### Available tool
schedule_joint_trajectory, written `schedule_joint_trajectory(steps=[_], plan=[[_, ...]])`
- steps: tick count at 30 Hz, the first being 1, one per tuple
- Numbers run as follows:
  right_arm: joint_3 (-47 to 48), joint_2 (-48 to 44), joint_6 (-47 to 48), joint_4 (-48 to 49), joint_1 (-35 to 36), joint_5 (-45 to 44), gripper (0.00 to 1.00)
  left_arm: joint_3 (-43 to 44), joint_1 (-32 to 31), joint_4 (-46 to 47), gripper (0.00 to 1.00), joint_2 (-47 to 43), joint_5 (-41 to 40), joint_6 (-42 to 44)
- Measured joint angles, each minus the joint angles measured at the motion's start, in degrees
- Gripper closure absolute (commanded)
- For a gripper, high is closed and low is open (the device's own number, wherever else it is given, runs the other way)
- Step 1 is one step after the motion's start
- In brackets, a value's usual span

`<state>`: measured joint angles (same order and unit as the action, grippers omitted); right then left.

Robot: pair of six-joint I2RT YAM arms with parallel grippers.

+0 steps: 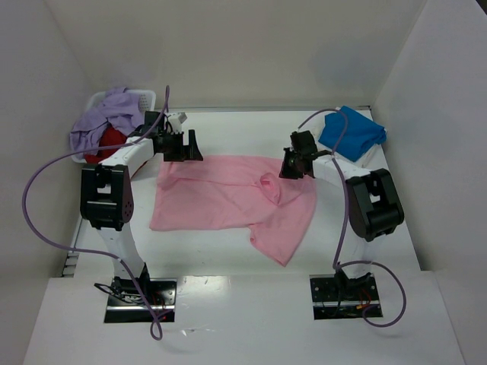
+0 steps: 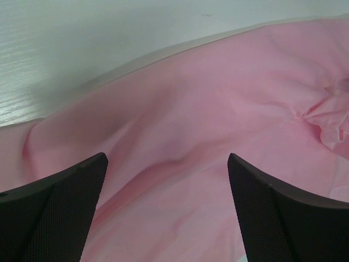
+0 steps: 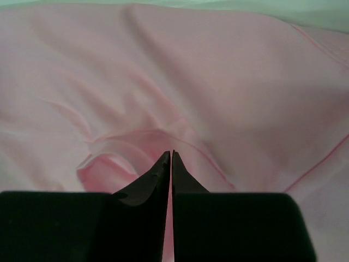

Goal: Fold and stack the t-shirts
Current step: Fold the flattened tshirt in 1/3 of the way

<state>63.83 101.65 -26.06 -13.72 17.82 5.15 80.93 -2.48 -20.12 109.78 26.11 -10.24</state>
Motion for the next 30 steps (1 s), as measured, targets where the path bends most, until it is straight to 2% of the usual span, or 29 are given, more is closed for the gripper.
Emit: schedule_joint_trajectory(steps=[7,15,22,26,29,30], plan=[[3.4,4.8,-0.3,0.4,2.4,-2.0,1.0,0.1,-0.1,-0.1,0.02,0.5,0.1,0.5],[4.5,5.0,-1.2,0.9,8.8,0.0,1.0,0.1,-0.7,-0.9,0.02,0.9,0.1,1.1],[-0.4,4.7,-2.7,0.8,12.6,1.9,1.0,0.3,-0.8,-1.0,0.02,1.2,0.1,1.1],[-3.5,1.5,-4.0,0.3,14.2,2.5,1.0,0.6,-0.8,-1.2,0.0,1.5,0.1,1.2],[-3.6,-1.3,-4.1,-0.2,14.4,1.5,0.94,0.7,-0.8,-1.4,0.0,1.9,-0.1,1.1],[-3.4,-3.3,-4.1,-0.9,14.1,0.5,0.89,0.8,-0.8,-1.5,0.0,2.0,-0.3,1.1]])
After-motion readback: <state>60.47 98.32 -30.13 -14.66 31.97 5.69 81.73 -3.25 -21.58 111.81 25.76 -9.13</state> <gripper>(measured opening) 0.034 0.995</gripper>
